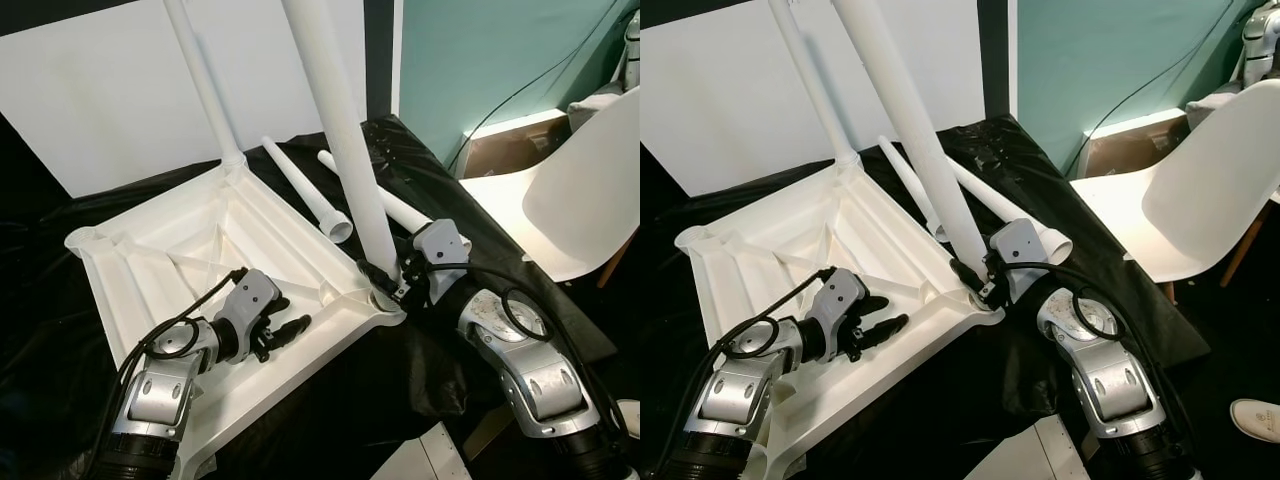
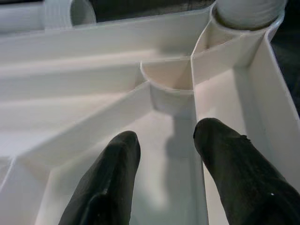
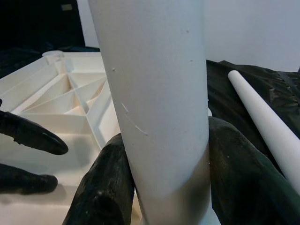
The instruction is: Building children table
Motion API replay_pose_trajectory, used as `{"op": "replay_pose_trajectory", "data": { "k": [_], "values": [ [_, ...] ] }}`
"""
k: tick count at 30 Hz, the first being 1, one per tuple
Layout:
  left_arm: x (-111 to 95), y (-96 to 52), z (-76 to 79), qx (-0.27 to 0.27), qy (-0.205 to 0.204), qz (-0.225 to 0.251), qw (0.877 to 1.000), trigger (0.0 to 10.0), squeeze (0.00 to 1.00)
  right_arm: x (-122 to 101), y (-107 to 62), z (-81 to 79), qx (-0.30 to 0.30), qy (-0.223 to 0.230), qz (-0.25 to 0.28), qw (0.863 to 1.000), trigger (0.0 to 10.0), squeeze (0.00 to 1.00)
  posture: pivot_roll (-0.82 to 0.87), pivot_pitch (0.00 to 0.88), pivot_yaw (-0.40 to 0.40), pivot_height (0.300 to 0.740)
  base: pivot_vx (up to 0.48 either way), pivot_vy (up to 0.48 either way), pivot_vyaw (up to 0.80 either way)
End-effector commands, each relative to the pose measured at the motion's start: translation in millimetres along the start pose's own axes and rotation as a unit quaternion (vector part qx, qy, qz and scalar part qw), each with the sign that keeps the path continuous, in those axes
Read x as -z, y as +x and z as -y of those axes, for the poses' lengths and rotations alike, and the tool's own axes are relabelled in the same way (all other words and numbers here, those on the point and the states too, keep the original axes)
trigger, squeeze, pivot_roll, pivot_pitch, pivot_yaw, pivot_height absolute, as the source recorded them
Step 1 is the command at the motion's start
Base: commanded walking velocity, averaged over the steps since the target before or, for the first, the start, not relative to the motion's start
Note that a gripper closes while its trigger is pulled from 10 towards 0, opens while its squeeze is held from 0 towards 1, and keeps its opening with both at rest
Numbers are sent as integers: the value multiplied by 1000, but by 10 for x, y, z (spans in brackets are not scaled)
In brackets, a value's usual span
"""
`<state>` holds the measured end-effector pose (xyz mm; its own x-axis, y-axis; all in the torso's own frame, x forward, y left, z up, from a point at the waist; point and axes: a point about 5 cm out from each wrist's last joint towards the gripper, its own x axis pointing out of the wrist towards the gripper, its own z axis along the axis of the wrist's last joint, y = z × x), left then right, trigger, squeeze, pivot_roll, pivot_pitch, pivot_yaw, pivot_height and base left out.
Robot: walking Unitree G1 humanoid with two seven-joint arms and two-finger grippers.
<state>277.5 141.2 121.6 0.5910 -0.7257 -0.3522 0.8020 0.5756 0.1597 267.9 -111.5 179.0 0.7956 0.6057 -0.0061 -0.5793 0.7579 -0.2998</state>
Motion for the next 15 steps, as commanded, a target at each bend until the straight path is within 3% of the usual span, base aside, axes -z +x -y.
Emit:
{"op": "replay_pose_trajectory", "data": {
  "k": [1,3,10,15],
  "values": [
    [-19,11,-61,-2,7,7,1000,10000,0,55,18,-11,9,14,-5,1000,10000,0,-133,0,132,740,0,0,0],
    [-77,32,-139,-37,-3,26,999,10000,0,45,47,6,22,24,-1,999,10000,0,-126,0,131,740,0,0,0],
    [-158,-18,-220,-61,-17,50,997,10000,0,-1,88,35,33,10,14,999,10000,0,-117,0,131,740,0,0,0],
    [-147,-30,-226,-62,-17,52,997,10000,0,-27,106,24,31,28,26,999,10000,0,-115,0,130,740,0,0,800]
  ]
}}
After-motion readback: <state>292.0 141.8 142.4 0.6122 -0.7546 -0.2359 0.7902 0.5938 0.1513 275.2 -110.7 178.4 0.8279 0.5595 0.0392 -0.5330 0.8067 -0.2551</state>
